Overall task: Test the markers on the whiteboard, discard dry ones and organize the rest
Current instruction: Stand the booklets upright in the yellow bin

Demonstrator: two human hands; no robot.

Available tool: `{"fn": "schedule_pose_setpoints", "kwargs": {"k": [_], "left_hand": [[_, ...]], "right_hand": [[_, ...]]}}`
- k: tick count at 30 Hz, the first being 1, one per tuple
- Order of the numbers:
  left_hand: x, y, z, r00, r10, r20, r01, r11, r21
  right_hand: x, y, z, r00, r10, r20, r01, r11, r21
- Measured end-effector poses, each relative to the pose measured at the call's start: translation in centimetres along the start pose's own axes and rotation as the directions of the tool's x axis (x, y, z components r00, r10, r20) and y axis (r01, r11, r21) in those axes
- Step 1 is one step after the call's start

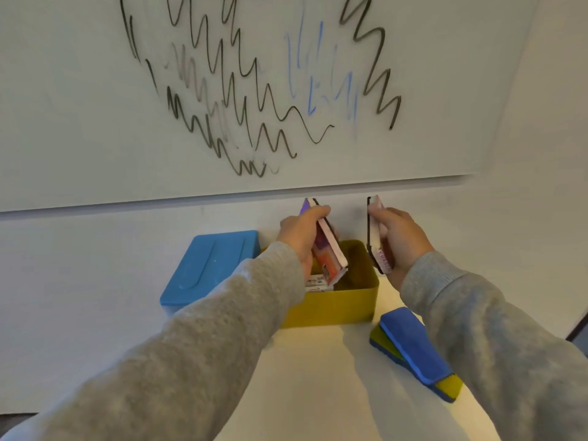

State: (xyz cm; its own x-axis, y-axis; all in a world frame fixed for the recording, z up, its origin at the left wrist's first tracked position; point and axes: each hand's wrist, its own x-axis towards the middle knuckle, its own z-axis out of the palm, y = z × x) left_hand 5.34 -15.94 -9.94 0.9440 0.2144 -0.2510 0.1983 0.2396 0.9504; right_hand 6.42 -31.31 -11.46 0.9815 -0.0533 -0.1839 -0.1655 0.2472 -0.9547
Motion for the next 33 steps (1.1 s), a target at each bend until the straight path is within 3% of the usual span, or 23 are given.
{"fn": "schedule_pose_setpoints", "kwargs": {"k": [3,6,9,13,19,22,27,31,33], "left_hand": [[0.1,0.3,-1.1,0.998,-0.037,0.048,0.04,0.996,-0.074],[-0.1,0.4,-1.6,0.992,-0.076,0.096,0.079,0.996,-0.031],[0.0,0.2,-1.6,0.996,-0.064,0.064,0.065,0.998,-0.006],[0.4,0.1,-1.4,0.998,-0.049,0.046,0.053,0.994,-0.095],[0.9,-0.5,-1.9,1.0,0.018,0.023,-0.014,0.99,-0.142],[1.1,-1.0,-2.3,0.997,0.07,0.017,-0.066,0.982,-0.178],[1.6,-1.6,-2.9,0.99,0.136,-0.035,-0.14,0.982,-0.129],[2.2,-2.0,-2.8,0.979,0.178,-0.102,-0.164,0.978,0.127],[2.1,-2.2,-2.8,0.982,0.173,-0.08,-0.163,0.98,0.112]], "right_hand": [[-0.4,-0.1,-0.4,0.996,0.074,-0.048,-0.065,0.985,0.163],[0.3,0.5,-0.8,0.989,0.078,-0.129,-0.052,0.98,0.191],[0.5,0.7,-0.9,0.984,0.057,-0.167,-0.027,0.983,0.179],[1.1,0.8,-1.3,0.97,0.019,-0.243,0.016,0.99,0.139],[1.7,1.1,-1.9,0.889,-0.058,-0.453,0.146,0.976,0.162],[1.3,1.4,-2.0,0.853,-0.18,-0.489,0.24,0.969,0.062],[0.4,1.7,-1.9,0.799,-0.512,-0.315,0.43,0.853,-0.296],[0.4,2.0,-1.6,0.742,-0.67,-0.021,0.525,0.601,-0.603],[1.0,2.3,-1.3,0.737,-0.666,0.117,0.525,0.454,-0.72]]}}
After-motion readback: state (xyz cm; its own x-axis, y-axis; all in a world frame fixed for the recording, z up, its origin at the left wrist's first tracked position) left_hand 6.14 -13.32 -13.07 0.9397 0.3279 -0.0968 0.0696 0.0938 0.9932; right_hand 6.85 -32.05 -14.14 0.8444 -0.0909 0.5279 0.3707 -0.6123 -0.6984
